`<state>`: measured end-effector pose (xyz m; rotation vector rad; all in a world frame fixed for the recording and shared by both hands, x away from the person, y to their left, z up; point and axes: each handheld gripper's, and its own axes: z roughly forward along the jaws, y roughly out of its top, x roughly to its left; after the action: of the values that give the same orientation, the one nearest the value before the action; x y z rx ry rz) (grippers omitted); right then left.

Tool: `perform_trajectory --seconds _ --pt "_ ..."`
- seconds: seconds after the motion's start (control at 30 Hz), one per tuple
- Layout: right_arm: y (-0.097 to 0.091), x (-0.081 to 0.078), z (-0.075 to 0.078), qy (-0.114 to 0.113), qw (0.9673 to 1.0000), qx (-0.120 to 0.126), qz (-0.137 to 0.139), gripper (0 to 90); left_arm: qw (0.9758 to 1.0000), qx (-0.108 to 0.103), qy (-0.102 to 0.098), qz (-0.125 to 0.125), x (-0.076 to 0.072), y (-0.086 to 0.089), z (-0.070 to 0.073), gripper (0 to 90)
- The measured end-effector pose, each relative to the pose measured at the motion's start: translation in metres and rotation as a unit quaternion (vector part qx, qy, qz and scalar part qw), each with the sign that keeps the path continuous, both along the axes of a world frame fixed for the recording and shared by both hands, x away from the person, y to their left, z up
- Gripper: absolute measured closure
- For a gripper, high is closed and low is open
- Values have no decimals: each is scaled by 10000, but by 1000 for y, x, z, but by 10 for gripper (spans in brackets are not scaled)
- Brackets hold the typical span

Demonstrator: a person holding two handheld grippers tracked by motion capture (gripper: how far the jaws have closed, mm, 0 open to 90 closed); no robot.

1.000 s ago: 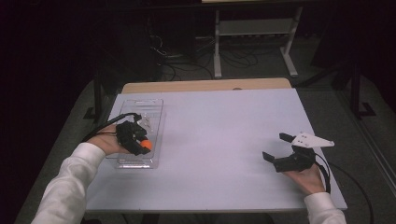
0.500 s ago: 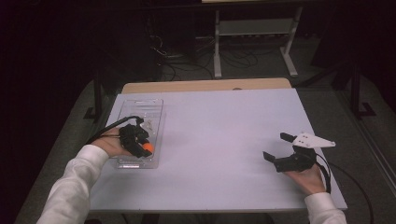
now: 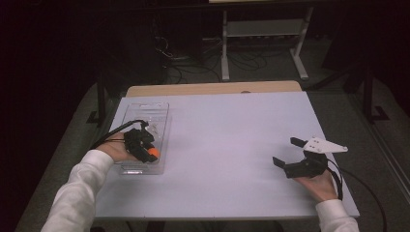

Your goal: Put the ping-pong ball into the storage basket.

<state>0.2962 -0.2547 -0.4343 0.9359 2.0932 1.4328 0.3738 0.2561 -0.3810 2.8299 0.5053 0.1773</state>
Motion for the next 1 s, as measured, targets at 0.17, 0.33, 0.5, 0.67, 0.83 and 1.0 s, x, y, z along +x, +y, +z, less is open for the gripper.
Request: perform_trajectory --seconds 0.17,0.33,0.5,0.67,0.83,1.0 --pt "0 0 0 -4 10000 0 -2 0 10000 16 18 -18 1 -1 0 491" --pt "0 0 0 5 10000 1 3 0 10000 -16 -22 38 0 0 1 448" --pt "0 0 0 9 10000 -4 5 0 9999 -55 -93 92 0 3 4 389" --pt "1 0 0 6 10000 -3 6 0 9997 -97 -170 164 -1 7 8 348" --pt "1 0 0 10 10000 -8 9 0 9994 -180 -219 201 -2 10 13 304" --pt "1 0 0 6 10000 -9 9 0 9991 -260 -251 240 -2 12 16 256"
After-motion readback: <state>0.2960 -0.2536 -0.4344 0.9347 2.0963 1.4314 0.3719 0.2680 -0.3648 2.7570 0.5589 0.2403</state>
